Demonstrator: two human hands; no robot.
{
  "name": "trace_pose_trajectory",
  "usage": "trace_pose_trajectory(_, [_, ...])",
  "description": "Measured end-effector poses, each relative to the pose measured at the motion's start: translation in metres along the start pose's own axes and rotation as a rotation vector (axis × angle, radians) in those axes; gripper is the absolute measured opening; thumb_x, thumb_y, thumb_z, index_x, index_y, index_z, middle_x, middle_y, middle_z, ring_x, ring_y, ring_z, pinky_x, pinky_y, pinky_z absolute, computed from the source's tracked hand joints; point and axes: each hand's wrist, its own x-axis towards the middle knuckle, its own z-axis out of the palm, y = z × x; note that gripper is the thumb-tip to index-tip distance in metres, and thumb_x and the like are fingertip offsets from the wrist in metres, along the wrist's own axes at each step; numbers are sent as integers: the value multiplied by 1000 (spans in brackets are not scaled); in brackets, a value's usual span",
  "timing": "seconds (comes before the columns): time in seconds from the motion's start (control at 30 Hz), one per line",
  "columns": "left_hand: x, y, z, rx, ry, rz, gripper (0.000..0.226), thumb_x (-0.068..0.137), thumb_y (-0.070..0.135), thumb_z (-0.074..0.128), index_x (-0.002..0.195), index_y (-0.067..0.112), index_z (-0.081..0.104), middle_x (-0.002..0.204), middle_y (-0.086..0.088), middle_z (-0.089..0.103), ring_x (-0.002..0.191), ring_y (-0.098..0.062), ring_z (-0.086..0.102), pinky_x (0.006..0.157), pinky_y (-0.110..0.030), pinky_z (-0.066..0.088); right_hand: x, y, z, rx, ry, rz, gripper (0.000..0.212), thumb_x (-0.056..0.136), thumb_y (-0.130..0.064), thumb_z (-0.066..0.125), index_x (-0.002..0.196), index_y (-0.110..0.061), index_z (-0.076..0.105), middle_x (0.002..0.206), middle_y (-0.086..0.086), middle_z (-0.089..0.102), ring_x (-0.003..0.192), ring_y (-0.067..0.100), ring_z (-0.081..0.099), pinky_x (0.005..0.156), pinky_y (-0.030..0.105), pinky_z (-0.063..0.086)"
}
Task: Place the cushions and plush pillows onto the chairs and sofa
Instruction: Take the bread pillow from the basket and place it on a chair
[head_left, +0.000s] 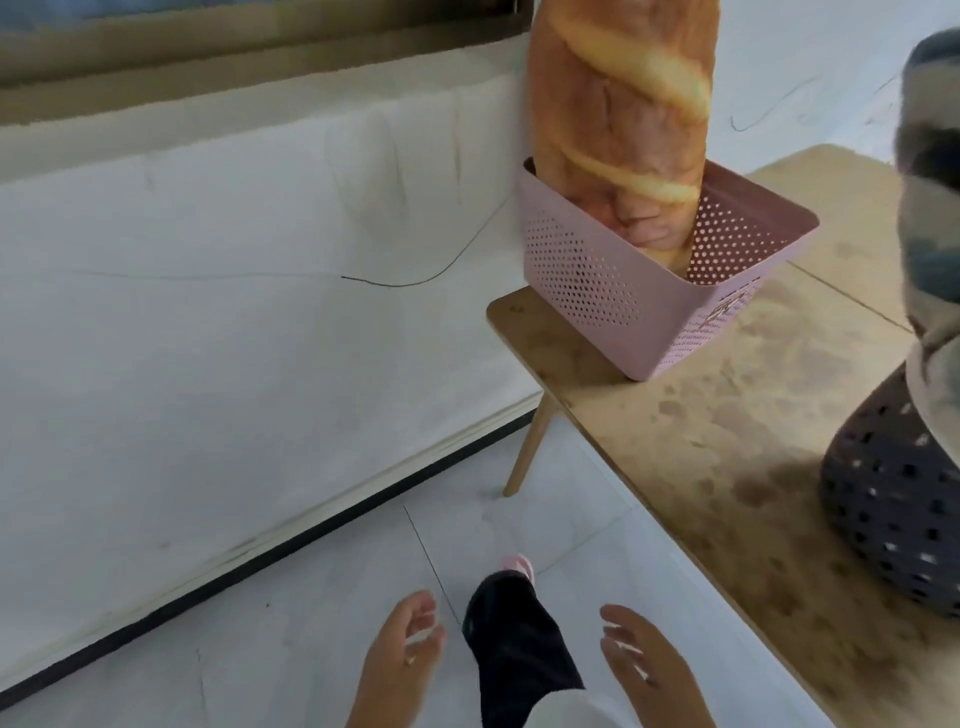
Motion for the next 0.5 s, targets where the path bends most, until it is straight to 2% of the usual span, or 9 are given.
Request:
trace_pose_trajectory(0.03, [19,8,2,13,-20,-3,17,74,26,57,82,36,46,91,16,56,87,-13,56,63,-4,46,13,0,0,19,33,19,74,17,-100,37,76,-60,61,84,-32,67,92,-22,50,71,6,45])
trace_pose_trajectory(0.07, [41,16,3,29,-53,-1,20,66,35,54,83,36,45,92,16,55,88,-10,55,63,-6,46,29,-2,-1,38,67,34,80,15,-99,39,79,-56,60,82,-24,68,89,-23,51,73,9,44])
trace_pose_trajectory(0.1, [64,28,2,40,-87,14,30,58,44,53,85,36,45,93,16,55,88,-5,55,63,-6,45,49,-5,-3,47,103,34,83,14,-98,40,81,-54,58,84,-23,66,86,-23,53,73,10,43])
trace_pose_trajectory(0.17, [113,54,3,21,-125,38,49,45,58,47,88,37,44,96,19,53,90,0,53,64,-6,47,95,-13,-6,30,176,-4,70,19,-99,39,73,-62,61,81,-29,67,90,-18,54,69,4,47])
trace_pose_trajectory(0.2, [137,69,3,4,-141,48,51,43,60,47,89,38,45,98,19,53,92,-2,53,67,-8,46,119,-21,-7,26,192,-29,62,23,-100,37,76,-71,54,82,-34,66,91,-18,54,69,-1,45])
trace_pose_trajectory(0.27, [178,102,5,-47,-142,61,51,42,59,51,89,37,48,101,16,56,96,-9,55,80,-20,41,164,-44,-8,4,202,-98,56,32,-99,34,84,-81,39,82,-25,66,89,-24,52,70,-7,41])
trace_pose_trajectory(0.33, [216,134,10,-78,-127,108,50,42,56,53,88,35,51,100,15,58,100,-18,55,85,-31,39,203,-79,-8,-16,210,-208,50,42,-97,34,90,-80,38,86,-22,66,91,-24,51,72,-6,40])
trace_pose_trajectory(0.43, [264,186,24,-108,-129,223,42,51,56,52,89,38,50,101,16,58,103,-19,55,92,-36,43,244,-131,-13,-59,223,-378,38,64,-86,35,99,-74,40,110,-45,51,99,-17,53,76,-3,40])
trace_pose_trajectory(0.5, [289,220,35,-124,-144,313,29,65,43,53,93,36,49,104,13,57,106,-20,54,97,-39,44,259,-158,-19,-23,267,-450,36,74,-76,38,107,-65,45,116,-36,52,101,-8,57,84,1,42])
